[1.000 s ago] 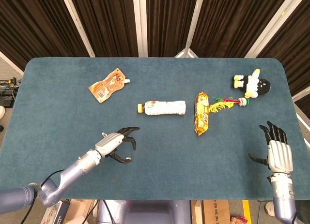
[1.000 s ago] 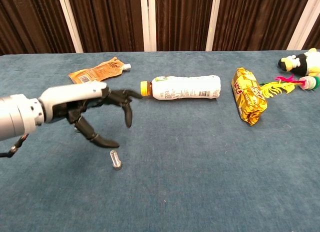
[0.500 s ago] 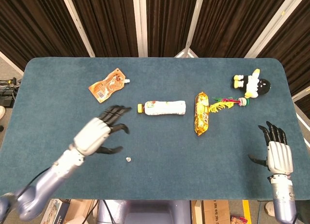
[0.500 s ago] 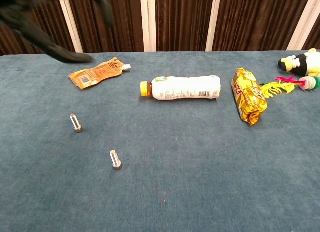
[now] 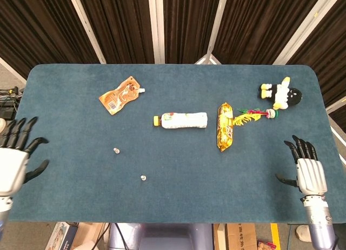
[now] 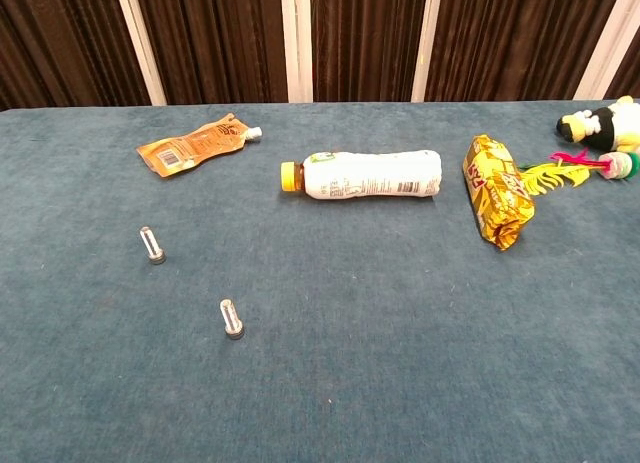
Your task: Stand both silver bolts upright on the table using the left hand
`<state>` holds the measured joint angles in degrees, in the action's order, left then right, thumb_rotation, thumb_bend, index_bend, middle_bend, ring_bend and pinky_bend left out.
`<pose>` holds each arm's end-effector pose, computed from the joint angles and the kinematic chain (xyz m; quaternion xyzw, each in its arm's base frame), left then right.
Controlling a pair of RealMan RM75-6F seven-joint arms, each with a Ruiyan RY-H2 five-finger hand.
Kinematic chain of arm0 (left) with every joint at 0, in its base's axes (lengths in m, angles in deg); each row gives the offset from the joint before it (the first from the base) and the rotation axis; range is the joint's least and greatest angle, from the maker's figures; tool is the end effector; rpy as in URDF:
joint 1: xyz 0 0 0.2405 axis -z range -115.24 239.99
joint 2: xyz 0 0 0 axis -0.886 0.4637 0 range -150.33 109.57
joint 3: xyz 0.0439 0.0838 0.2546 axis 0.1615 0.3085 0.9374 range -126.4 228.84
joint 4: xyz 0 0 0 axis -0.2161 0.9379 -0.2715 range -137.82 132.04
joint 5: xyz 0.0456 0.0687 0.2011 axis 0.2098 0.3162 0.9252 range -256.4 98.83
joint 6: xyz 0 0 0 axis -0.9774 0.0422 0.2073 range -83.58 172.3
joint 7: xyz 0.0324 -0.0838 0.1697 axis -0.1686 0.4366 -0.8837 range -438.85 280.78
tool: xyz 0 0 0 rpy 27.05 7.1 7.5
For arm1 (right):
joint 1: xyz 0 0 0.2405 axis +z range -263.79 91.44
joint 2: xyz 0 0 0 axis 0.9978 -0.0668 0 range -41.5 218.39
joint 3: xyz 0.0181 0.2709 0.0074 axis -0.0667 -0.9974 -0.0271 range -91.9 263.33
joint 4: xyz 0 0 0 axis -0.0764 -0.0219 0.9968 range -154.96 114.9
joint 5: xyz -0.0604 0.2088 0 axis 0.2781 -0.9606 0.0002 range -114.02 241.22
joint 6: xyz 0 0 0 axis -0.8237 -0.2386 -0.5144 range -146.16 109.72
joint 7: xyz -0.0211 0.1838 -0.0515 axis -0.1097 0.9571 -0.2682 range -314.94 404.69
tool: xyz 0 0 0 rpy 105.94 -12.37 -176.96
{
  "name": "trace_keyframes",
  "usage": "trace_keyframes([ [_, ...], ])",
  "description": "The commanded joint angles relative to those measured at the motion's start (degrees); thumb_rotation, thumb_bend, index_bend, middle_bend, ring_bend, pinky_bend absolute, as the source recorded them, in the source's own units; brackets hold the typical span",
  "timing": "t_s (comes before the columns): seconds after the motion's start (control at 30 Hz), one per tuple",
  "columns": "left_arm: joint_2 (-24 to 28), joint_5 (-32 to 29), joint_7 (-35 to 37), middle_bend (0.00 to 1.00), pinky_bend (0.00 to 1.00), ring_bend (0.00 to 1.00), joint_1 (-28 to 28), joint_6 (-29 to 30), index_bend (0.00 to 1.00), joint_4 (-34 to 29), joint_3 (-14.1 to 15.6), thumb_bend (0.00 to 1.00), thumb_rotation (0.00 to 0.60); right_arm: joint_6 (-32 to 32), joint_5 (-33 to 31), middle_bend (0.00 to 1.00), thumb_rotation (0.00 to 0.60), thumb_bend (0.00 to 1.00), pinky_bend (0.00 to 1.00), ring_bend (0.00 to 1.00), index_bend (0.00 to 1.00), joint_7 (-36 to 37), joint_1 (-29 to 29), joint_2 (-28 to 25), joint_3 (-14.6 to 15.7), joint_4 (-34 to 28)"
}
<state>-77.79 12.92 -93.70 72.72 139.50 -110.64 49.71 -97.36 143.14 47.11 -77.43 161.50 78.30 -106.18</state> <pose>-0.2322 0.2416 0.1962 -0.6166 -0.2633 -0.4491 0.5905 -0.3370 -0.2705 0.1197 0.5558 -0.4326 0.4101 0.5794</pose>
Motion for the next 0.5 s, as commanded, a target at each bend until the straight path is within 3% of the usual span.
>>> trace_keyframes([
  [0.03, -1.0, -4.5, 19.2, 0.03, 0.00, 0.00, -8.5, 3.2, 0.37, 9.9, 3.4, 0.30, 0.600, 0.0, 0.9, 0.07, 0.600, 0.07, 0.00, 0.02, 0.17, -0.4, 0.3, -0.2, 0.4, 0.8],
  [0.5, -4.4, -6.8, 26.9, 0.00, 0.00, 0.00, -6.5, -3.5, 0.32, 19.6, 0.8, 0.30, 0.600, -3.9, 3.5, 0.07, 0.600, 0.07, 0.00, 0.02, 0.13, 0.8, -0.6, -0.9, 0.4, 1.5],
])
